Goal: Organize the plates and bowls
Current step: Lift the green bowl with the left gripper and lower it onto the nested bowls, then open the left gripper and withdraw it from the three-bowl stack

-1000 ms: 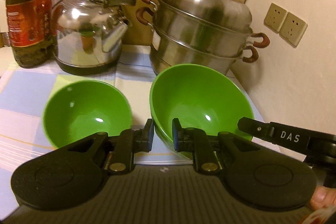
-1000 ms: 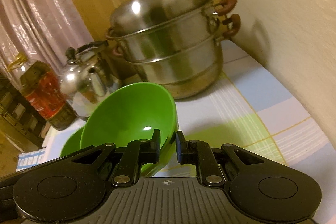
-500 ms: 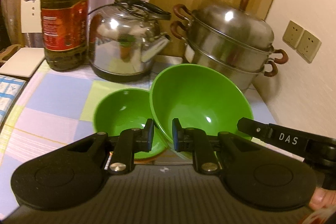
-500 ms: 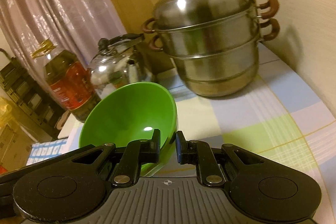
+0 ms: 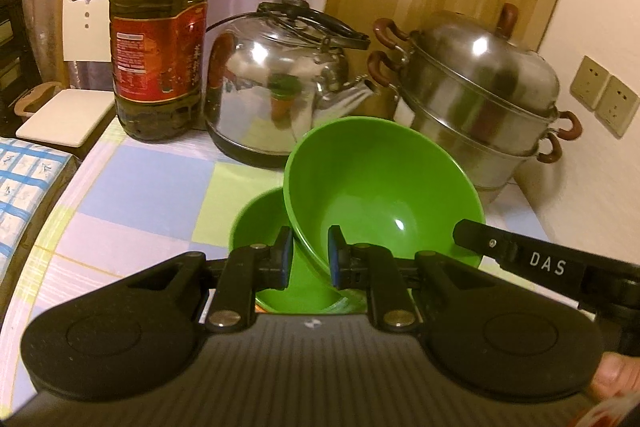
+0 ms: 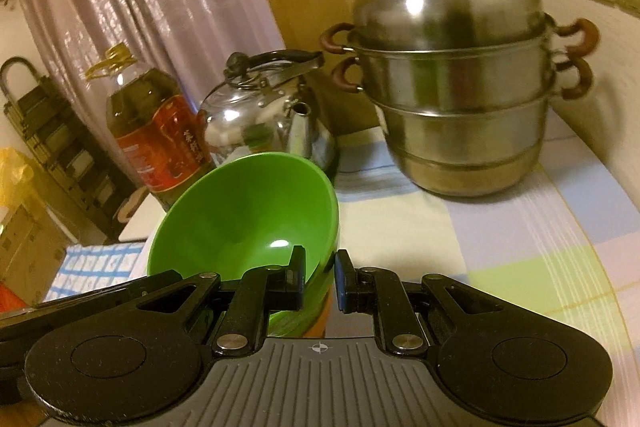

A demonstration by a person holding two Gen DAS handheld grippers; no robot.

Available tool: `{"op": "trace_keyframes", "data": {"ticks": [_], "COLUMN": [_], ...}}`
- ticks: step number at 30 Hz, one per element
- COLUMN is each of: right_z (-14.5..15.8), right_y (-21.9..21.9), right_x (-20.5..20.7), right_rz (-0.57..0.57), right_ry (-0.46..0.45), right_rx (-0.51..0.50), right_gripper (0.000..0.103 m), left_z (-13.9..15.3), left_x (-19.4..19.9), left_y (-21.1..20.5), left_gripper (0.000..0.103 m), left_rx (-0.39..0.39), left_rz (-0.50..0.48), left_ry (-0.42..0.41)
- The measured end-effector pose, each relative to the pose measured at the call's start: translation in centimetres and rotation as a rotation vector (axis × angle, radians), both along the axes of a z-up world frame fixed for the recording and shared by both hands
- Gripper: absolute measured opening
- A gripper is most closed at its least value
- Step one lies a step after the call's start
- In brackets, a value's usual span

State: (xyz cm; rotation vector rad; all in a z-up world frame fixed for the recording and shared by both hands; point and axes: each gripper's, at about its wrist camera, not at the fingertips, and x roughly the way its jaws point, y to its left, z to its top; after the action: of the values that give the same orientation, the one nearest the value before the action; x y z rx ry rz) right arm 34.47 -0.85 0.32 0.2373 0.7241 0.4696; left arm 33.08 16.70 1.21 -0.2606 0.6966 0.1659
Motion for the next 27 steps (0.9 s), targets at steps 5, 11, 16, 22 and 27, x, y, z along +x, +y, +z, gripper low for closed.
{"op": "trace_keyframes", "data": {"ticks": [5, 11, 16, 22, 27], "right_z": [-1.1, -3.1, -4.1, -4.9, -5.4], "right_y": [1.6, 3.1, 3.7, 4.5, 4.9], "right_x": [1.6, 2.6, 3.1, 3.2, 3.1], "right_rz": [0.037, 0.076, 0.095, 0.117, 0.125], "right_ry": [0.014, 0.048, 0.058, 0.06, 0.059], "right_rx": [-0.029, -0.071, -0.095, -0.13, -0.162], "right_gripper": [0.015, 0.015, 0.015, 0.015, 0.015], "left_z": [-0.8, -2.9, -4.3, -4.9, -5.5], "left_x": [1.0, 1.6, 1.6, 1.5, 1.6], "left_y": [1.2, 2.4, 3.0, 3.2, 3.4], "left_gripper": [0.016, 0.016, 0.016, 0.016, 0.015], "left_rx": [0.005, -0.013, -0.038, -0.022, -0.03], "left_rz": [0.025, 0.043, 0.058, 0.059, 0.053], "left_ry": [0.017, 0.039, 0.043, 0.042, 0.05]}}
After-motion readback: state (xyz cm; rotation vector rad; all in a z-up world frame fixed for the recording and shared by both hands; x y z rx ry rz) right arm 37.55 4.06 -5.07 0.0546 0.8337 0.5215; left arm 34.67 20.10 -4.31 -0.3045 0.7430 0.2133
